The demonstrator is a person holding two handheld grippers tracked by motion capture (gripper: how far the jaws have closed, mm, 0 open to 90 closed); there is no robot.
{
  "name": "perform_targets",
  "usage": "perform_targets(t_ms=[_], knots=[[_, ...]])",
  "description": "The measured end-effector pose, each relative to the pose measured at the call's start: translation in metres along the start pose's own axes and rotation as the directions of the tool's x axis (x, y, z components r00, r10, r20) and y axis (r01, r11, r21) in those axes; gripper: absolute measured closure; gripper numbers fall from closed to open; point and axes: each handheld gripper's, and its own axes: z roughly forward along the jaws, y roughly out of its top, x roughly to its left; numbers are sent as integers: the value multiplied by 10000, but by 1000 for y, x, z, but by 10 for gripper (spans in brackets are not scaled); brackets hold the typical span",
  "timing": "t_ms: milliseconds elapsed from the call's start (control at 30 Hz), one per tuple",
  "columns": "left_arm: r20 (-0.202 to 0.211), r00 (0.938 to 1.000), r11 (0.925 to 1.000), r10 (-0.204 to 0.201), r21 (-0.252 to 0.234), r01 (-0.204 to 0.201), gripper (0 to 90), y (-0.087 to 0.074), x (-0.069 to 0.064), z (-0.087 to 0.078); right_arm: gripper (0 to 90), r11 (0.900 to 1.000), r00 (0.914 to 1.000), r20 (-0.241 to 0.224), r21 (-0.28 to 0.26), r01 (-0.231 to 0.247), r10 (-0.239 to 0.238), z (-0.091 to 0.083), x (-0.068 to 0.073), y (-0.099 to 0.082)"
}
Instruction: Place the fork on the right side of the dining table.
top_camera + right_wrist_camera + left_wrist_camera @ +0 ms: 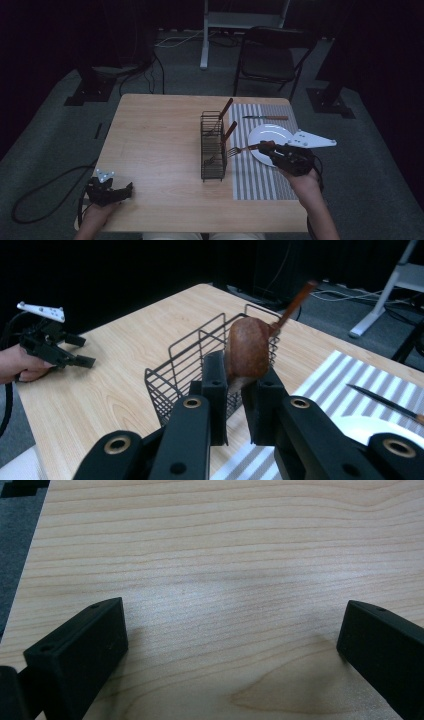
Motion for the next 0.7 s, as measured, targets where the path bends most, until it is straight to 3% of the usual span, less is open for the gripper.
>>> perform_targets(t_ms=[300, 700], knots=[[0, 10000, 10000, 6, 5, -6, 2, 0, 0, 0, 811, 9969, 9946, 894, 538, -579, 529, -15, -19, -33], [0, 10000, 10000, 7, 6, -7, 2, 0, 0, 0, 811, 9805, 9793, 1416, 1123, -1613, 1449, -16, -34, -78]])
